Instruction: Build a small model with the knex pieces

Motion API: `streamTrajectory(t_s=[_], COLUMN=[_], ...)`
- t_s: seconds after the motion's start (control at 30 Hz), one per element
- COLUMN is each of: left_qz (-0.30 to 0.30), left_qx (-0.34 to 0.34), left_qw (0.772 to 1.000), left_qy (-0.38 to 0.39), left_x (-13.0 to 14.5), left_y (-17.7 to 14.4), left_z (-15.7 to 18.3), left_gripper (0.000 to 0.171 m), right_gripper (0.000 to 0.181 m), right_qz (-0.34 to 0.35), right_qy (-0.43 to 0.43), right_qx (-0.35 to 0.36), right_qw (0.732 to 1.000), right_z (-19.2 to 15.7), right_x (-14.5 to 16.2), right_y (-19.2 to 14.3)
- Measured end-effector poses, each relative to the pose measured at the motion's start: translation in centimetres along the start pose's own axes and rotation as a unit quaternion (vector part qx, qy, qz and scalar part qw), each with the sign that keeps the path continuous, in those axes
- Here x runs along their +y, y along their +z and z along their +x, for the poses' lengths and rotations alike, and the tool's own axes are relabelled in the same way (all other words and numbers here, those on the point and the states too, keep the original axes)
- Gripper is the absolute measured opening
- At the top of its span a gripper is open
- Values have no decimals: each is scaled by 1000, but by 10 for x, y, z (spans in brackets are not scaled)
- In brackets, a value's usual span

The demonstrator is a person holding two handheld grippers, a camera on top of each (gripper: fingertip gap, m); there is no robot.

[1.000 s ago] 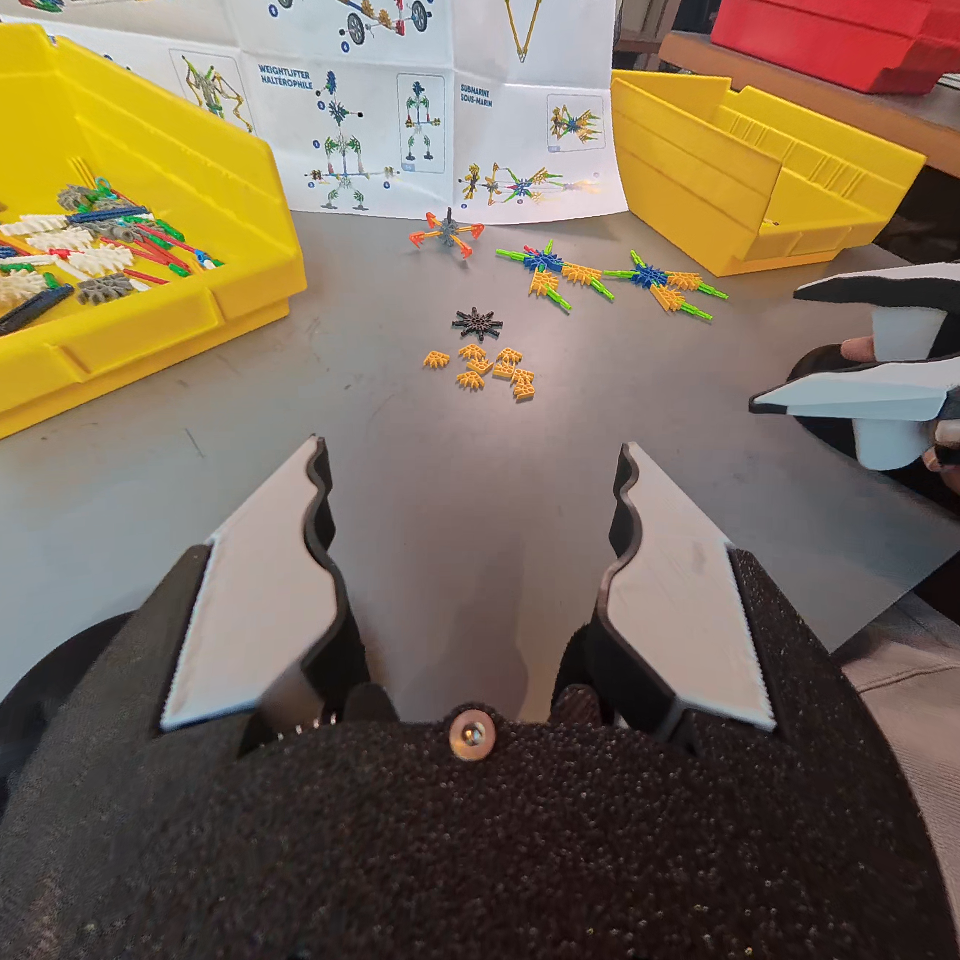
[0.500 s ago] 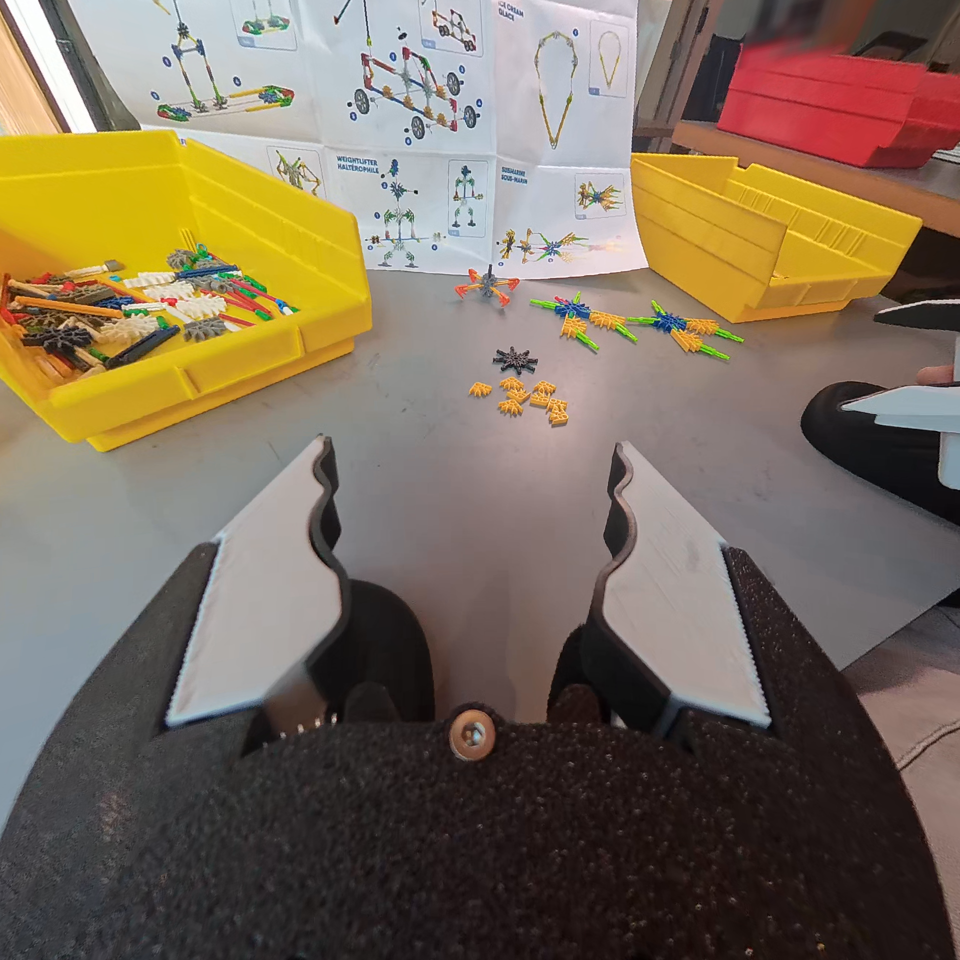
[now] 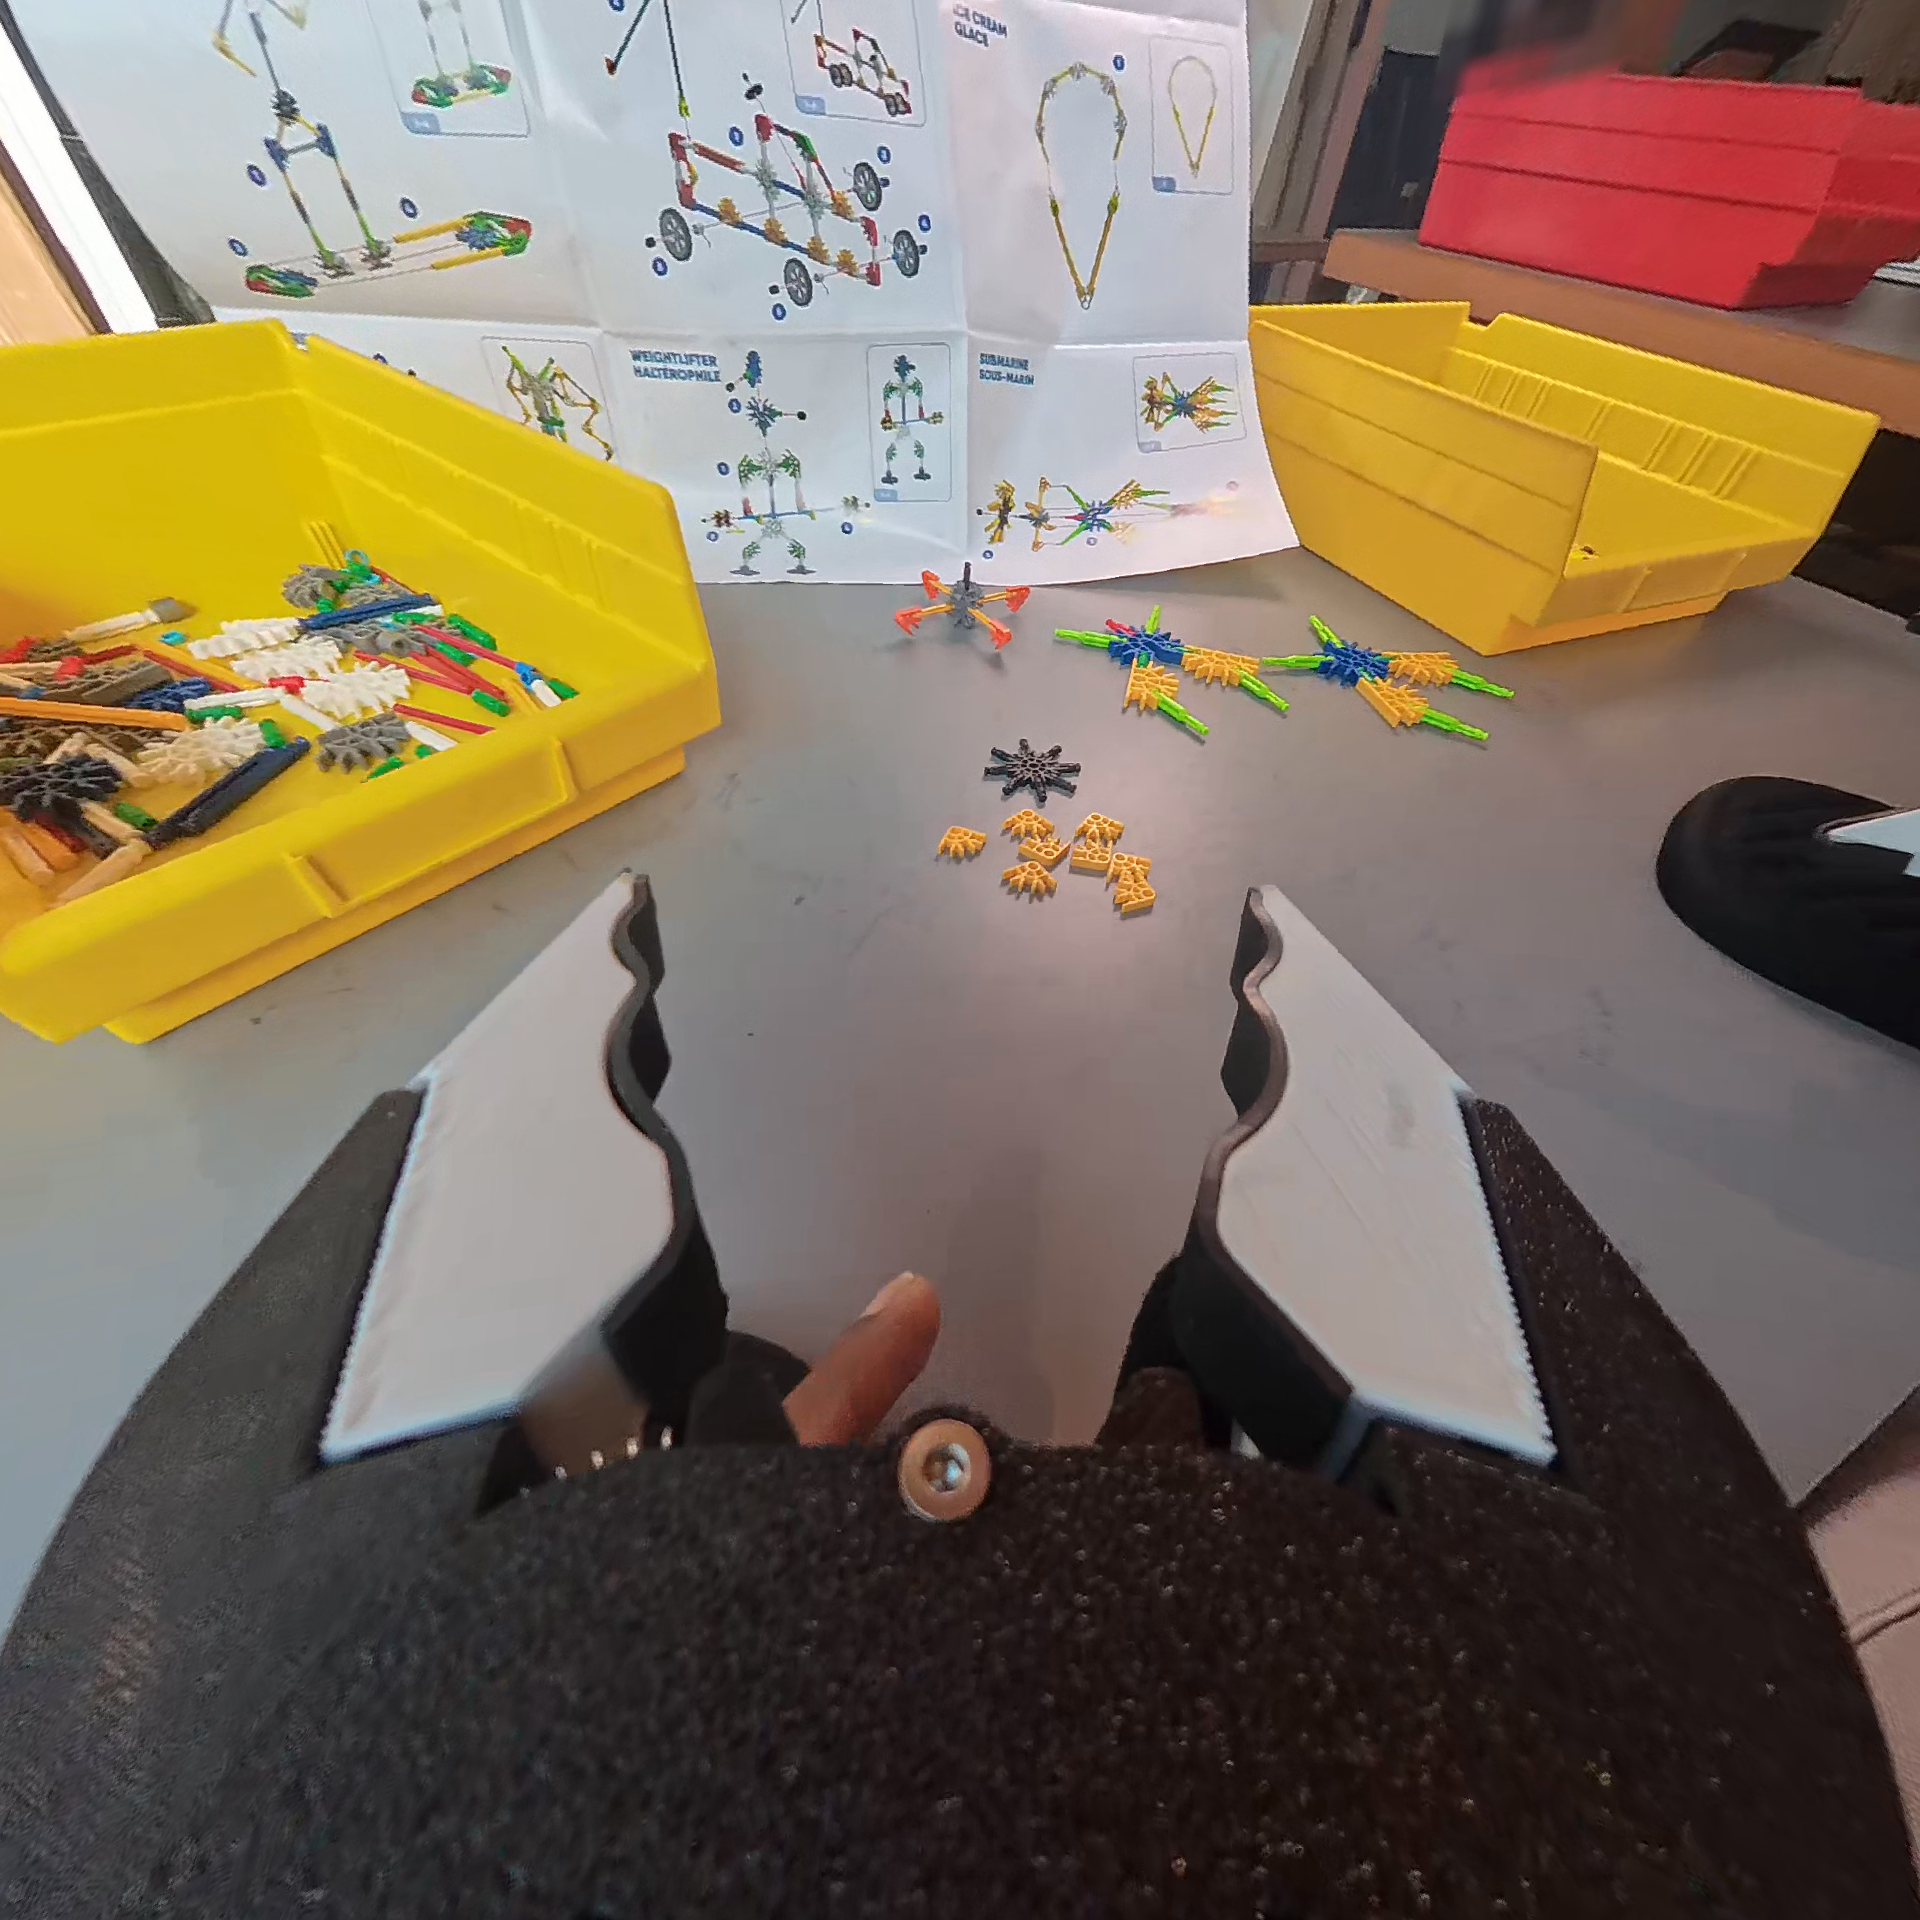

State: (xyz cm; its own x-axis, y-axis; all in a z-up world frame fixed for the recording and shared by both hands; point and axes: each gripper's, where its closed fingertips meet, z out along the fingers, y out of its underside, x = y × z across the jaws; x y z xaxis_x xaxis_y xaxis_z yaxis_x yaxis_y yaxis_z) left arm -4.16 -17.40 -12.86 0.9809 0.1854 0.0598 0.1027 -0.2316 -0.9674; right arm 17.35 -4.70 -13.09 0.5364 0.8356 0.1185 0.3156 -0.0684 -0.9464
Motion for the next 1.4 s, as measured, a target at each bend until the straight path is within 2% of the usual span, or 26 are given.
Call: streamTrajectory(t_s=[0.13, 0.33, 0.5, 0.63, 0.87, 1.1, 1.4], left_qz=[4, 5, 2, -2, 12, 14, -2], left_qx=[-30, -98, -130, -122, -82, -27, 11], left_qw=[999, 994, 990, 991, 996, 999, 1000], left_qy=[-14, -44, -52, -45, -44, -14, -9], left_x=[3, 17, 24, 22, 10, 2, 3], left_y=[-25, -70, -90, -85, -71, -43, -21], left_z=[-12, -40, -52, -48, -44, -21, -10], left_gripper=[113, 114, 114, 112, 101, 112, 113], right_gripper=[127, 132, 135, 135, 136, 136, 135], right_qz=[-2, 30, 8, -2, -3, 5, -15], right_qy=[-17, -34, -35, -21, -21, -4, 12], right_qx=[-35, -98, -145, -141, -80, -29, 11], right_qw=[999, 994, 989, 990, 997, 1000, 1000], right_z=[-16, -45, -73, -70, -39, -20, -3], right_x=[-5, -31, -24, -18, -13, -11, 3], right_y=[8, 29, 50, 52, 38, 17, 4])
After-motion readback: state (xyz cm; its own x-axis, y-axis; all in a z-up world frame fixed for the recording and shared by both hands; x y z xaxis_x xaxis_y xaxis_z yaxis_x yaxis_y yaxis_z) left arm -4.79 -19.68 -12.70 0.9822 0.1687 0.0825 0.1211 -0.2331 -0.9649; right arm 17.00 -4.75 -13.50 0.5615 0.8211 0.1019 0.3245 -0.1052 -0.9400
